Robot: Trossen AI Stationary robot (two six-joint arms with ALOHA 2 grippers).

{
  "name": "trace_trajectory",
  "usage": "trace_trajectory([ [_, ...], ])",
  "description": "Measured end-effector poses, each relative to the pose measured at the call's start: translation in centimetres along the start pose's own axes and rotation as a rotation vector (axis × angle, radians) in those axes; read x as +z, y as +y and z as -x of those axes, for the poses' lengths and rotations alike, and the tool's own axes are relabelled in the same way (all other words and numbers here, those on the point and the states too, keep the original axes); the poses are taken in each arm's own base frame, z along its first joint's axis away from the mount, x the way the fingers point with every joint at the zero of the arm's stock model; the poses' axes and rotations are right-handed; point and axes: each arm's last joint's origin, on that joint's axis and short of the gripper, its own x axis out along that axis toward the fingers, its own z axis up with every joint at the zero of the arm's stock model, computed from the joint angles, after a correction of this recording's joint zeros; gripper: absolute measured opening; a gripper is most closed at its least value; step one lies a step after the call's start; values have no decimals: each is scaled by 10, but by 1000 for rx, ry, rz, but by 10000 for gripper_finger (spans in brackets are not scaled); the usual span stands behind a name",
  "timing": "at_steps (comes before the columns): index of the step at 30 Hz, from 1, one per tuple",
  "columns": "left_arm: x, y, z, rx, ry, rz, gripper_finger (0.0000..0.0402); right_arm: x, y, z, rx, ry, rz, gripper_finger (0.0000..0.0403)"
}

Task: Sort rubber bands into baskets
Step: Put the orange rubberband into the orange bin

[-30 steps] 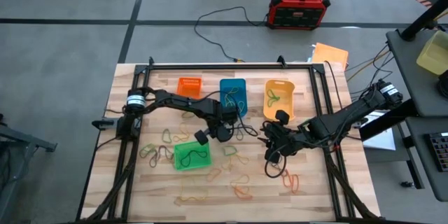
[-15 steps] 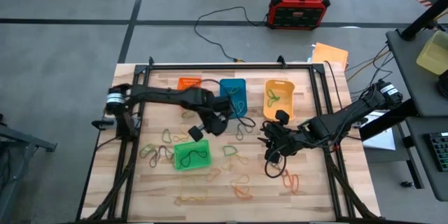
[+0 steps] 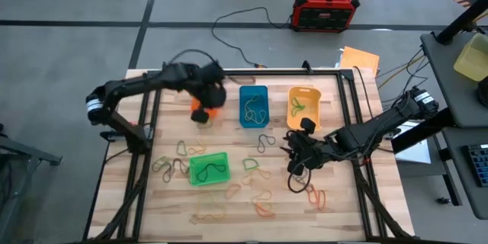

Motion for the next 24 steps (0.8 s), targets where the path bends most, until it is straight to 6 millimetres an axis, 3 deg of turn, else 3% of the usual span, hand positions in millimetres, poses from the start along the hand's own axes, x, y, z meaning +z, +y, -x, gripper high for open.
trace_trajectory([
  [5, -51, 32, -8, 35, 98, 319, 0, 5, -8, -6, -29, -5, -21, 146],
  [9, -80, 40, -22, 28, 152, 484, 0, 10, -19, -13, -65, -10, -18, 146],
  [15, -92, 37, -43, 30, 153, 482, 0, 22, -49, -28, -156, -13, 5, 146],
  [24, -95, 37, -54, 64, 115, 480, 0, 46, -106, -50, -178, -80, 11, 146],
])
